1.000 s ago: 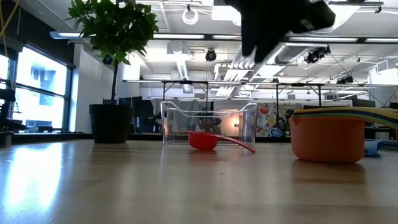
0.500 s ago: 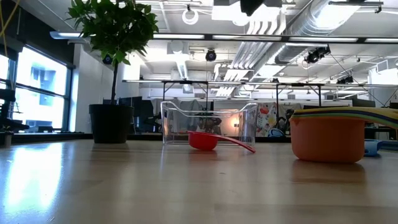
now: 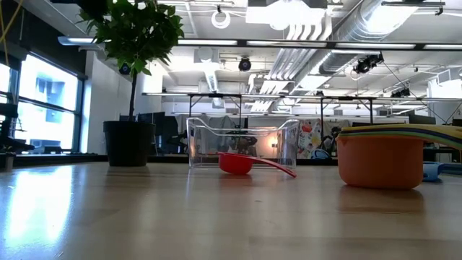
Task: Nest measuring cups in basket
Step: Stack the light blue measuring cup on top of the yellow measuring cup
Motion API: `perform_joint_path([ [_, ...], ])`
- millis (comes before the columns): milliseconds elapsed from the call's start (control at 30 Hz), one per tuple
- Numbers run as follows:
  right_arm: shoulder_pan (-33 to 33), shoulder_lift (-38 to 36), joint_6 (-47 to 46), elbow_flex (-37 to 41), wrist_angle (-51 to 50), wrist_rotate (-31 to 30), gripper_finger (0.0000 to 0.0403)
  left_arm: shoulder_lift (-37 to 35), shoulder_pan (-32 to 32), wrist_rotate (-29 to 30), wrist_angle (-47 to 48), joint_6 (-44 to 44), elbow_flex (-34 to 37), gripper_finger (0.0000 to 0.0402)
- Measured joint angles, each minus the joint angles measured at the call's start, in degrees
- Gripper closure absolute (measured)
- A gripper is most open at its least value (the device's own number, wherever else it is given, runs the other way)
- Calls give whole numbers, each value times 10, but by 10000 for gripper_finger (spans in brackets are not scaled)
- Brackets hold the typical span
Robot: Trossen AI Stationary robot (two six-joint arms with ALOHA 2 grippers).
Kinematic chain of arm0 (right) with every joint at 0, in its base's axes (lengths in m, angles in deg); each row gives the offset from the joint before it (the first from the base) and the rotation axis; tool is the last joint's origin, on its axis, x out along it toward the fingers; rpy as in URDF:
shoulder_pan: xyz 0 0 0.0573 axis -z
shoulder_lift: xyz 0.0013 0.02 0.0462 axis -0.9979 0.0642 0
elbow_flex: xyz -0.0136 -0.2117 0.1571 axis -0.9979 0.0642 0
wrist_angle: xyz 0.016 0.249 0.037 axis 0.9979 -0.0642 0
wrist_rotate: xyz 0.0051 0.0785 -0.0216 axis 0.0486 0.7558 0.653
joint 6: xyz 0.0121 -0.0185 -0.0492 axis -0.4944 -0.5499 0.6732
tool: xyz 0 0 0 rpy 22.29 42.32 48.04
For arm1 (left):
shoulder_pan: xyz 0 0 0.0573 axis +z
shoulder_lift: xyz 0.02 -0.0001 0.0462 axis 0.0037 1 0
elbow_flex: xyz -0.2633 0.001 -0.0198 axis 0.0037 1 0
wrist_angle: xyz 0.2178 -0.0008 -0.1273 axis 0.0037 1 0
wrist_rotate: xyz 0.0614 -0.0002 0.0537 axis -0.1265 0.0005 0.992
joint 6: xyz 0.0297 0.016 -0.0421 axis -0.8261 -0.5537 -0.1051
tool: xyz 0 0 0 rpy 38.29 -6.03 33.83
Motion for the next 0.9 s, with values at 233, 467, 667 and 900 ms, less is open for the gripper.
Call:
perform_joint_path([
  [233, 12, -64, 40, 0, 0, -28, 330, 21, 1, 4, -92, -108, 21, 312],
  [467, 25, -110, 82, 0, 0, -48, 330, 64, 7, 11, -182, -213, 21, 312],
  [667, 35, -135, 139, 0, 0, -40, 330, 106, 15, 0, -238, -273, 21, 312],
  [900, 54, -149, 183, 1, 0, -42, 330, 146, 15, -2, -261, -309, 21, 312],
])
